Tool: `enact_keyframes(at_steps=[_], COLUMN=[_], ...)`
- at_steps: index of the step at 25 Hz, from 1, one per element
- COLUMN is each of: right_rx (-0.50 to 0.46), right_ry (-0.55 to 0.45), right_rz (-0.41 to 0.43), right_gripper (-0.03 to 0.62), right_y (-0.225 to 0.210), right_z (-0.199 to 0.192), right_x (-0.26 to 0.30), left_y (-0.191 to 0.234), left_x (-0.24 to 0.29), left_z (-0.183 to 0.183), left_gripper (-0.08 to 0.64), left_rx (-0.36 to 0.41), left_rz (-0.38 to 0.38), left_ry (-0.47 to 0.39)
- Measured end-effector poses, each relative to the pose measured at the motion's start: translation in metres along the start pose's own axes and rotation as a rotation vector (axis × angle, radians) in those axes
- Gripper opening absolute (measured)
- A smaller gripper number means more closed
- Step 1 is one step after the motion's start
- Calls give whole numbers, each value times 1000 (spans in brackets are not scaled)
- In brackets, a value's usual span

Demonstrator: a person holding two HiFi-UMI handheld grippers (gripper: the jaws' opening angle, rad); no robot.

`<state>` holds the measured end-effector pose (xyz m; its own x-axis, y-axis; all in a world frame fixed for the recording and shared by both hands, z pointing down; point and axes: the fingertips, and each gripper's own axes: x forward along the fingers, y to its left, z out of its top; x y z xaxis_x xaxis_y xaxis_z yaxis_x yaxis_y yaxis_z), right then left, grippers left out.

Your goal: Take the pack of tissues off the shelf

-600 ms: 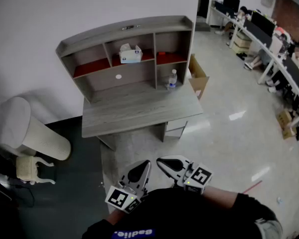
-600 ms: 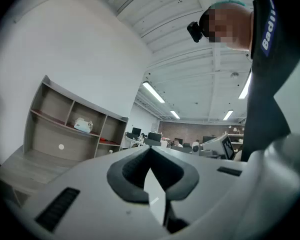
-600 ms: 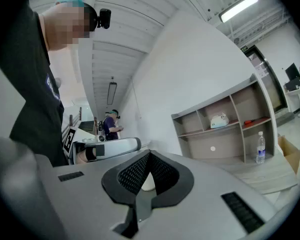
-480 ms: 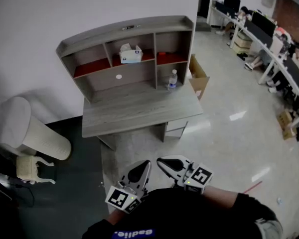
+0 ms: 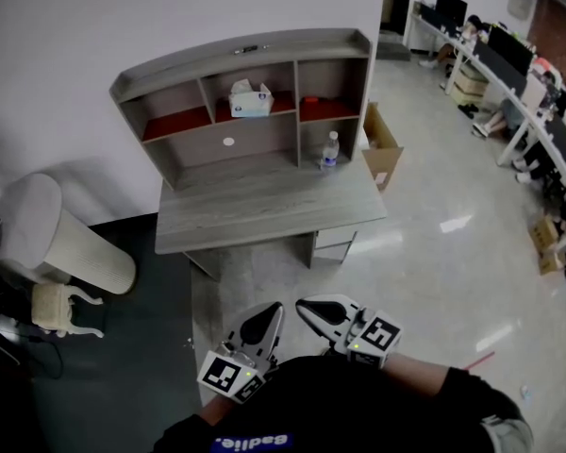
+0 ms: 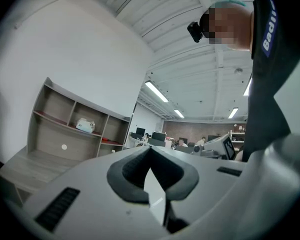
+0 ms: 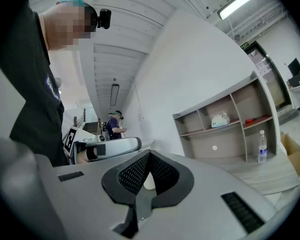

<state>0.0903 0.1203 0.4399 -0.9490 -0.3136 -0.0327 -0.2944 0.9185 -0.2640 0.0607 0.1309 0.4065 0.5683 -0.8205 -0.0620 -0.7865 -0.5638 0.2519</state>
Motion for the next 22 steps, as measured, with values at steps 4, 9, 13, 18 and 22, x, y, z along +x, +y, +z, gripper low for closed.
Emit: enact_keyframes(at_steps=[4,9,13,18,22], right_rx=[-2,18,42,32,18], right_ry=[-19,-25,-32,-37,-17], right_rz=[31,60,58,39,26], right_gripper=[25,25,25,25,25], right_y=[-2,-12,-23,-36,-43], right_z=[1,-6,-9,-2,-2], right_x=[-12,-28,-35,-28,-6], left_y=[-7,-15,-16,-5,20], left_x=[7,16,22,30,33], left_z=[-7,-18,-22,-14,-6], left_gripper=[2,2,2,2,2], left_rx=[0,-4,3,9,3], left_rz=[30,77,91,84,72], left_ry=[13,27,44,30,6])
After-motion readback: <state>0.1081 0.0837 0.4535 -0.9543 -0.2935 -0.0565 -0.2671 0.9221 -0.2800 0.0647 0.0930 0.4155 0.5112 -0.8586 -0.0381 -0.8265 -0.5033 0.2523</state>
